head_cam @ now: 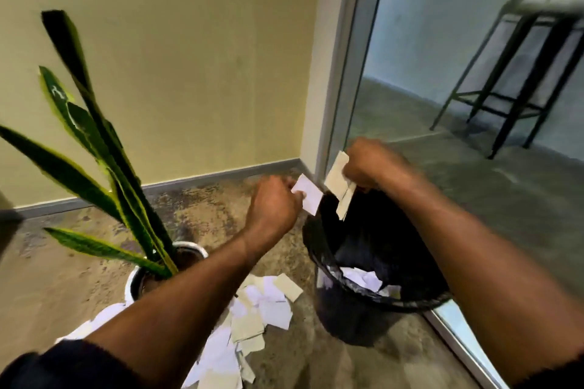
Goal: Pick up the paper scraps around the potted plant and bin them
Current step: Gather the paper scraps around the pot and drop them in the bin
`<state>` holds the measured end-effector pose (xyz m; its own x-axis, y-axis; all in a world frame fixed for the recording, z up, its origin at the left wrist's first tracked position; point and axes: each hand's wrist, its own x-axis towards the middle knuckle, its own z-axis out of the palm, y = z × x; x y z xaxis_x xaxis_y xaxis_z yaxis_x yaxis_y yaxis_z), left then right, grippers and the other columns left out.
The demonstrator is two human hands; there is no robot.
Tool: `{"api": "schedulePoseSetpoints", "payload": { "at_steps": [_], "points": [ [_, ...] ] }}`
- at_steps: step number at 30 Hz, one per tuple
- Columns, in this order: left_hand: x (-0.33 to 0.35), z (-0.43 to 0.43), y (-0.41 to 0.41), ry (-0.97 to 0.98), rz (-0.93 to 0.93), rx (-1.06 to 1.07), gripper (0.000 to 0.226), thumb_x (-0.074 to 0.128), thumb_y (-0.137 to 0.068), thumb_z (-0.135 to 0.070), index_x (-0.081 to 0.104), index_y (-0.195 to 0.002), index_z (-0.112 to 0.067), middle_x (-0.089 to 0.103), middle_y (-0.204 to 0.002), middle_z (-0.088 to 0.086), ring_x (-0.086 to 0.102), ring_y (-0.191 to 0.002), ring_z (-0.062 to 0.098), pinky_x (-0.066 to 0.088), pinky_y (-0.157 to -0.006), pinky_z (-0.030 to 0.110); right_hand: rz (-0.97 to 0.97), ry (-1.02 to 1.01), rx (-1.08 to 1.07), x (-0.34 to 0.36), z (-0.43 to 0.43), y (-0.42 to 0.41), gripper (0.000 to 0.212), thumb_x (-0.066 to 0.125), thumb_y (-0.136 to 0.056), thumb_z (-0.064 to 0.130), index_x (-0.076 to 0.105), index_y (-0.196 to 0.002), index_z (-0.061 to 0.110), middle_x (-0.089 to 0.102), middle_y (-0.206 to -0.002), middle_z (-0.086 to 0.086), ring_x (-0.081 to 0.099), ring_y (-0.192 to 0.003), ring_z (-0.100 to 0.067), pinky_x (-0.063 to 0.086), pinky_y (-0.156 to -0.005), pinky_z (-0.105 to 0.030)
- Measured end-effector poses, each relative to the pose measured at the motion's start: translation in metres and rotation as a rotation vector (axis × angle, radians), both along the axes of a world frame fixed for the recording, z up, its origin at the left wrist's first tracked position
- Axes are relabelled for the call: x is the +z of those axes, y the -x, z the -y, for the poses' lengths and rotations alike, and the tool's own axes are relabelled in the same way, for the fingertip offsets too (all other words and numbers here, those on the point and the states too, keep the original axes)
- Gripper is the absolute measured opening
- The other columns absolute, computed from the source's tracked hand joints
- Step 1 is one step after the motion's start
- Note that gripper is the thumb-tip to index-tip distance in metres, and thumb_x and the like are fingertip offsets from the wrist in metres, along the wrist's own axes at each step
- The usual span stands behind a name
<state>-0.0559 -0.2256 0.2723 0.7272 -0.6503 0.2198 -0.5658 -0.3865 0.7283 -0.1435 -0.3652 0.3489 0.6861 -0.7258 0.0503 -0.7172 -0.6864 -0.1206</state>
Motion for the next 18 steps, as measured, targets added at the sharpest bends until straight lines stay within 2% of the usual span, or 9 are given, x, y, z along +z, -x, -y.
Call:
{"api": "schedulePoseSetpoints", "payload": {
  "at_steps": [2, 5, 6, 8, 12, 14, 16, 18],
  "points": [
    [0.003, 0.021, 0.017, 0.001, 0.030, -0.044, 0.014, 0.065, -0.087, -0.020, 0.073, -0.092, -0.010, 0.074, -0.084, 0.011, 0.068, -0.083, 0.030, 0.035, -0.063, 0.024, -0.019, -0.014, -0.061, 0.006, 0.015, 0.019, 0.027, 0.054, -0.078, 0.010, 0.066, -0.101, 0.001, 0.069, -0.104, -0.017, 0.067, -0.096, -0.032, 0.046, -0.069, -0.029],
    [0.004, 0.043, 0.037, -0.006, 0.069, -0.059, 0.016, 0.065, -0.086, -0.020, 0.071, -0.083, -0.005, 0.073, -0.085, 0.016, 0.065, -0.085, 0.035, 0.033, -0.062, 0.029, -0.038, -0.073, -0.122, 0.003, 0.027, 0.036, 0.012, 0.056, -0.072, 0.009, 0.065, -0.071, 0.001, 0.063, -0.062, -0.009, 0.065, -0.064, -0.024, 0.046, -0.061, -0.025],
    [0.003, 0.049, 0.042, -0.004, 0.064, -0.065, 0.016, 0.065, -0.086, -0.019, 0.070, -0.082, -0.005, 0.072, -0.082, 0.016, 0.065, -0.082, 0.036, 0.035, -0.062, 0.029, -0.028, -0.088, -0.134, 0.000, 0.031, 0.039, 0.012, 0.056, -0.071, 0.010, 0.061, -0.061, 0.004, 0.060, -0.058, -0.007, 0.063, -0.061, -0.023, 0.046, -0.061, -0.025],
    [0.002, 0.056, 0.050, 0.003, 0.040, -0.075, 0.014, 0.064, -0.086, -0.017, 0.071, -0.084, -0.005, 0.072, -0.083, 0.015, 0.066, -0.080, 0.033, 0.038, -0.062, 0.028, -0.014, -0.120, -0.160, -0.006, 0.037, 0.043, 0.020, 0.057, -0.073, 0.013, 0.056, -0.054, 0.006, 0.059, -0.055, -0.004, 0.064, -0.061, -0.023, 0.049, -0.061, -0.027],
    [-0.002, 0.062, 0.059, 0.003, 0.020, -0.046, 0.013, 0.066, -0.087, -0.017, 0.074, -0.088, -0.007, 0.074, -0.087, 0.012, 0.067, -0.079, 0.028, 0.043, -0.066, 0.025, -0.032, -0.166, -0.196, -0.013, 0.043, 0.047, 0.030, 0.059, -0.076, 0.018, 0.063, -0.049, 0.005, 0.062, -0.042, -0.001, 0.060, -0.038, -0.015, 0.048, -0.050, -0.023],
    [-0.005, 0.064, 0.061, 0.003, -0.008, -0.026, 0.012, 0.068, -0.087, -0.018, 0.075, -0.089, -0.009, 0.074, -0.086, 0.010, 0.067, -0.077, 0.024, 0.048, -0.069, 0.026, 0.011, -0.166, -0.206, -0.017, 0.045, 0.044, 0.028, 0.061, -0.075, 0.018, 0.061, -0.050, 0.006, 0.067, -0.050, -0.004, 0.059, -0.040, -0.016, 0.049, -0.053, -0.024],
    [-0.008, 0.065, 0.062, 0.023, -0.051, -0.002, 0.010, 0.069, -0.088, -0.018, 0.075, -0.092, -0.012, 0.074, -0.089, 0.008, 0.067, -0.078, 0.020, 0.054, -0.075, 0.028, 0.057, -0.153, -0.207, -0.020, 0.043, 0.040, 0.026, 0.063, -0.076, 0.016, 0.056, -0.053, 0.008, 0.067, -0.064, -0.008, 0.062, -0.056, -0.023, 0.053, -0.063, -0.029],
    [-0.011, 0.065, 0.064, 0.046, -0.077, 0.007, 0.011, 0.069, -0.089, -0.019, 0.075, -0.096, -0.013, 0.074, -0.092, 0.006, 0.067, -0.079, 0.017, 0.056, -0.080, 0.029, 0.090, -0.144, -0.189, -0.022, 0.040, 0.035, 0.027, 0.065, -0.079, 0.015, 0.053, -0.055, 0.010, 0.064, -0.068, -0.009, 0.066, -0.068, -0.027, 0.056, -0.067, -0.032]
  ]
}}
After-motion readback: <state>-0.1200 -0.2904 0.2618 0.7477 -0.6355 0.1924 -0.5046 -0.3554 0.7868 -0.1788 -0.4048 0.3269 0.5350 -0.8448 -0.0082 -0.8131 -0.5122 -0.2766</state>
